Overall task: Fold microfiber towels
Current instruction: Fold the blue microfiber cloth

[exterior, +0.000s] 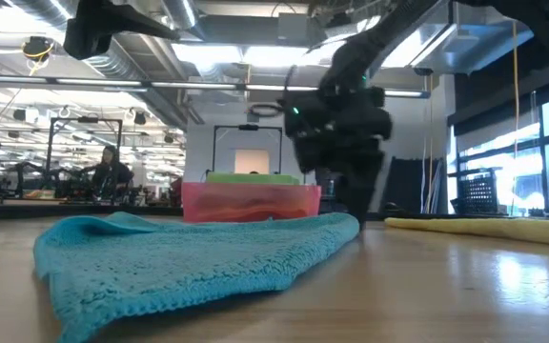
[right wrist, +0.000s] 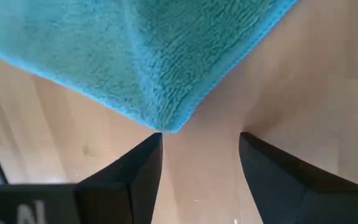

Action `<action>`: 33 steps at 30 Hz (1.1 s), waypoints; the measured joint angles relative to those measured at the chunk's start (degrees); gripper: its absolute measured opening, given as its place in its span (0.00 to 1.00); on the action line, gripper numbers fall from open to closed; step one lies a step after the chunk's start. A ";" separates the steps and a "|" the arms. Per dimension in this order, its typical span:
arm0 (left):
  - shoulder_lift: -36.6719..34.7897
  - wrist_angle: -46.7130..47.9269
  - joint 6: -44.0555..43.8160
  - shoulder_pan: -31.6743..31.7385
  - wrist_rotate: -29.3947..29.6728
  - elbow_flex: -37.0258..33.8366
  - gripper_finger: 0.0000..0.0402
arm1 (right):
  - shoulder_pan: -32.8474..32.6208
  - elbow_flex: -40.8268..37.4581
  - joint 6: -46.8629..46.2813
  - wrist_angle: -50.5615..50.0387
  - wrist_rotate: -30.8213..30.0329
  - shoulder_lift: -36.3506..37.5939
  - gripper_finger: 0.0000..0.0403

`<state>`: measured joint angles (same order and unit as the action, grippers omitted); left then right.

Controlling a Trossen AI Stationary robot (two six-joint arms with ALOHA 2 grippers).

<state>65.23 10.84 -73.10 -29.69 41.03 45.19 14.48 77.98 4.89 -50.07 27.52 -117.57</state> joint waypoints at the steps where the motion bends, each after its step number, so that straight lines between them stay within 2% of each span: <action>1: 0.00 0.33 0.00 0.00 -0.01 0.00 0.53 | -0.13 -1.30 0.15 0.70 1.44 0.41 0.53; 5: 0.00 0.75 0.14 0.00 0.03 0.00 0.53 | -0.13 -5.80 -0.53 2.71 11.05 1.33 0.53; 7: 0.00 0.84 0.15 0.00 0.03 0.00 0.53 | -0.58 -7.65 -1.89 4.88 13.96 1.63 0.53; 19: 0.00 1.15 0.10 -0.11 -0.21 0.00 0.53 | -4.59 -10.83 -10.11 20.72 17.31 2.37 0.53; 26: 0.00 1.14 0.15 -0.11 -0.23 0.00 0.53 | -6.69 -8.40 -14.36 23.74 19.15 2.37 0.53; 30: 0.00 1.15 0.30 -0.11 -0.21 0.00 0.53 | -6.95 -6.09 -17.74 25.69 22.15 2.37 0.53; 33: 0.00 1.14 1.15 -0.11 -0.21 0.00 0.53 | -6.87 -3.54 -20.52 30.23 21.24 2.37 0.53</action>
<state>65.23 11.98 -71.95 -29.80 40.82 45.19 7.62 74.44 -15.63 -19.84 48.76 -115.20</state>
